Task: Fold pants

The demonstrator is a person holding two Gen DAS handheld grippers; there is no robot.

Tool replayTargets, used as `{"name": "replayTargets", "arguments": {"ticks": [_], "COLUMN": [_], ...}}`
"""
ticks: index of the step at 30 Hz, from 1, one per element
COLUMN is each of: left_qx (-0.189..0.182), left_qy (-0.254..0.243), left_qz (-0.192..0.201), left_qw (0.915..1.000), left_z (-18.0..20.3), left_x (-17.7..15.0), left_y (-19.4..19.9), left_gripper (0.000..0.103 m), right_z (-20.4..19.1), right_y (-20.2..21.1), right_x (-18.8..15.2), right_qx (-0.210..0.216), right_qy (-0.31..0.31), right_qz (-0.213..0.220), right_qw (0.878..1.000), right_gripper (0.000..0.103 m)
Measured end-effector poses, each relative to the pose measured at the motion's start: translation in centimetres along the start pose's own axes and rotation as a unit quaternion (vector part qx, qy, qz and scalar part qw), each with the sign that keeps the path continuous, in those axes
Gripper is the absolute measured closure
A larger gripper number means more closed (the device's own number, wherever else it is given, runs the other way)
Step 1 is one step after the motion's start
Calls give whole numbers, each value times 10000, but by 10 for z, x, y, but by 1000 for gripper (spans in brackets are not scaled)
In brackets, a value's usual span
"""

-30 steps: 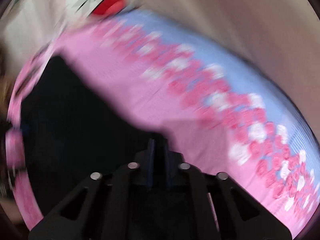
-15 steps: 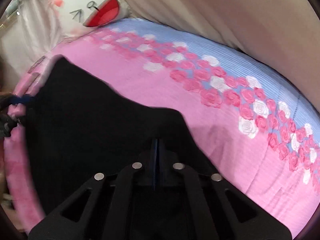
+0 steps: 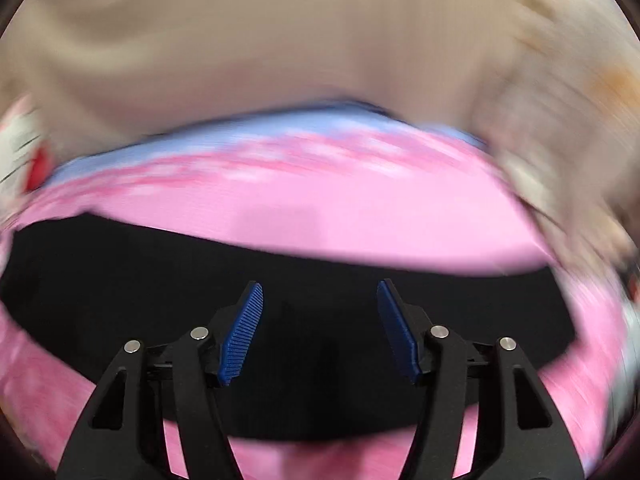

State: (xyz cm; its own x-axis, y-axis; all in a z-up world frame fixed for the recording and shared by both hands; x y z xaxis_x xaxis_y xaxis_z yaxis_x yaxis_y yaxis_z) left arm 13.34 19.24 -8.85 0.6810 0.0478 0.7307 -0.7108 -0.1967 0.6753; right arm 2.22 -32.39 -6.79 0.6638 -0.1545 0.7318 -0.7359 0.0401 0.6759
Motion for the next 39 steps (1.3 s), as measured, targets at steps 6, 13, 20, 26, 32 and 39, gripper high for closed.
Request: {"name": "replayTargets", "arguments": {"ticks": [6,13,20,26,32,39], "left_qx": [-603,-458,-95,-112,159,297], "left_qy": [-703,-1304,-1299,-1371,-1563,-1387], "left_qz": [-319,-171,-300,-434,-245,-229], "left_qw": [9952,9903,9910,9895,9873,9896], "left_z": [118,188,196,219,223,218], "left_x": [-27,-49,-49,-55,-57,-51], "left_y": [10,39,32,30,33,23], "left_gripper": [17,17,17,17,17,17], "right_z": [146,202,208,209,209,111], "right_y": [50,28,71,57,67,55], "right_x": [-20,-37,-57,-66,-57,-25], "right_qx": [-788,-607,460,752,226,546], "right_qy": [-825,-980,-2026,-2234,-2260,-988], "right_qz": [187,-353,334,406,697,537], "right_qw": [9933,9927,9776,9710,9714,9922], "right_gripper": [45,62,41,40,40,40]}}
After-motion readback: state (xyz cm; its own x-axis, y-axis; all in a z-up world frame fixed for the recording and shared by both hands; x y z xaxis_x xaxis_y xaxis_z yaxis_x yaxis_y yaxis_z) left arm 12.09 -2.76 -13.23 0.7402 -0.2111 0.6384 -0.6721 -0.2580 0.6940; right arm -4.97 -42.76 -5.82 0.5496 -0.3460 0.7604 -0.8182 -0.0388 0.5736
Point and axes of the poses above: each gripper's, at about its wrist camera, not at the fingertips, and y roughly against the way its jaws point, z to its right, x to its top, the point moved 7 cm from there along -y, roughly the way its jaws point, and after that the axes turned 15 degrees about x, right-handed, at the moved point
